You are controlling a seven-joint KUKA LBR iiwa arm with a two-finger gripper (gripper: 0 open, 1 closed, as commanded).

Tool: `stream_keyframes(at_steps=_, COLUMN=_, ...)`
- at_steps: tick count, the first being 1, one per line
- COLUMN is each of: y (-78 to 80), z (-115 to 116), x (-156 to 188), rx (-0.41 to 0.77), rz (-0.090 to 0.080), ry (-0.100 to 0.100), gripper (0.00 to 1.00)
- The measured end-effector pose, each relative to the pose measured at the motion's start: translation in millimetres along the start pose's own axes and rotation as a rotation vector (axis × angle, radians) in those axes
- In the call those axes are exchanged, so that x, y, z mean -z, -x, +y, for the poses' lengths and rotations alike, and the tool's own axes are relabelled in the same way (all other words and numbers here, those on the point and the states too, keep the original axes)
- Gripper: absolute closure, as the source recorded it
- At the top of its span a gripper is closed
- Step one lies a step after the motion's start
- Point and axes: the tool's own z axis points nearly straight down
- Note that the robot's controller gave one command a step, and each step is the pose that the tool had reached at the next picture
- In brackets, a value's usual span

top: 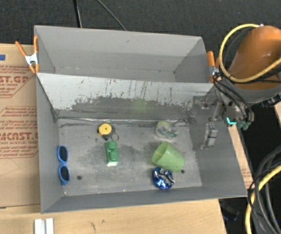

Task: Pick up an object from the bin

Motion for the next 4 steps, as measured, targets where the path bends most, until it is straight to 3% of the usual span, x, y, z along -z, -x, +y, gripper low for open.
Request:
stream_keyframes(at_steps=1, y=-49.9, z=38, x=-161, rx=-0.211, rz=0.0, ry=0.002, gripper=0.0)
stream_keyframes(at_steps=2, y=-75.8, z=52, x=-127, rx=-0.415, rz=-0.004, ry=0.002, gripper=0.0)
stream_keyframes(at_steps=3, y=-61.3, z=65, x=-127, rx=-0.67, rz=-0.005, ry=0.001, gripper=0.0)
stream_keyframes(at_steps=4, y=-73.9, z=57, x=-158, rx=-0.833, rz=-0.002, ry=-0.001, gripper=0.0)
